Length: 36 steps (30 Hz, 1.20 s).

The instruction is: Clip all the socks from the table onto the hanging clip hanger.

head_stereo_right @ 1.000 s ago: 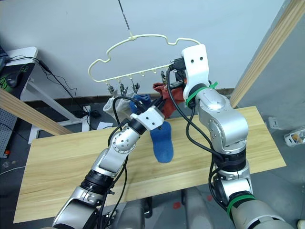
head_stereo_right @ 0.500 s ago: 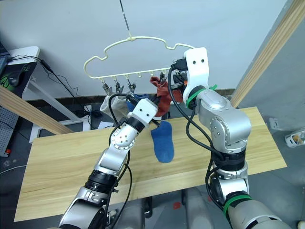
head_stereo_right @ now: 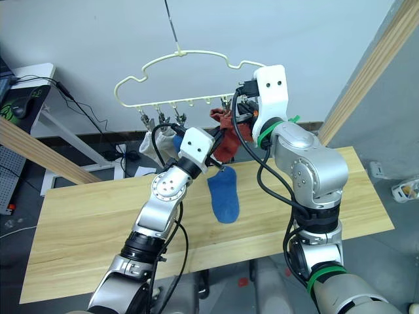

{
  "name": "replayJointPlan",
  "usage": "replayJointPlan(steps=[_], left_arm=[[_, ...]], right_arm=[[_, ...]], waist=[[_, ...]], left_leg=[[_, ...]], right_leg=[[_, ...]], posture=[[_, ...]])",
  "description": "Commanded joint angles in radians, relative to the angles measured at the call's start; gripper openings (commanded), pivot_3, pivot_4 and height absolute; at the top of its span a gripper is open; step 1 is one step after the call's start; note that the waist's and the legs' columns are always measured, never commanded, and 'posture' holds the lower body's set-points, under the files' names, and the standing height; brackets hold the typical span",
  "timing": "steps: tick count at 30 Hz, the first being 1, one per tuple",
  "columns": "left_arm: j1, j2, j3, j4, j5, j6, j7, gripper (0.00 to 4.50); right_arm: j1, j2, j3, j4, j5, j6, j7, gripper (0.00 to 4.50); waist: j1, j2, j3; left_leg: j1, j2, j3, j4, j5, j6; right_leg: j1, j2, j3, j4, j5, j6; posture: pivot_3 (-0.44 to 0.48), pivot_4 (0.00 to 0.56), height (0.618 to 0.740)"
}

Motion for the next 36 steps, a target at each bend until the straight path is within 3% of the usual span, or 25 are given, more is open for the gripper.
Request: replayJointPlan(steps=[1, 8, 36], left_arm=[[-0.012, -0.035, 0.031, -0.051, -0.074, 0.054, -0.005, 0.00], [-0.024, -0.061, 0.091, -0.042, -0.167, 0.107, -0.003, 0.00], [-0.015, -0.140, 0.107, -0.146, -0.357, 0.194, -0.040, 0.00]], right_arm=[[-0.016, 0.001, -0.019, -0.052, 0.028, -0.001, 0.014, 0.17], [-0.021, -0.003, -0.027, -0.053, 0.050, 0.008, 0.015, 0.17], [-0.001, -0.048, 0.043, -0.045, 0.017, -0.020, 0.019, 0.17]], waist=[[0.000, 0.000, 0.000], [-0.001, 0.000, 0.000], [-0.001, 0.000, 0.000]], left_leg=[[0.000, 0.000, 0.000, 0.000, 0.000, 0.000], [0.000, 0.000, 0.000, 0.000, 0.000, 0.000], [0.000, 0.000, 0.000, 0.001, 0.000, 0.000]], right_leg=[[0.000, 0.000, 0.000, 0.000, 0.000, 0.000], [0.000, 0.000, 0.000, 0.001, 0.000, 0.000], [0.000, 0.000, 0.000, 0.001, 0.000, 0.000]], posture=[[-0.212, 0.325, 0.740], [-0.217, 0.323, 0.740], [-0.212, 0.313, 0.740]])
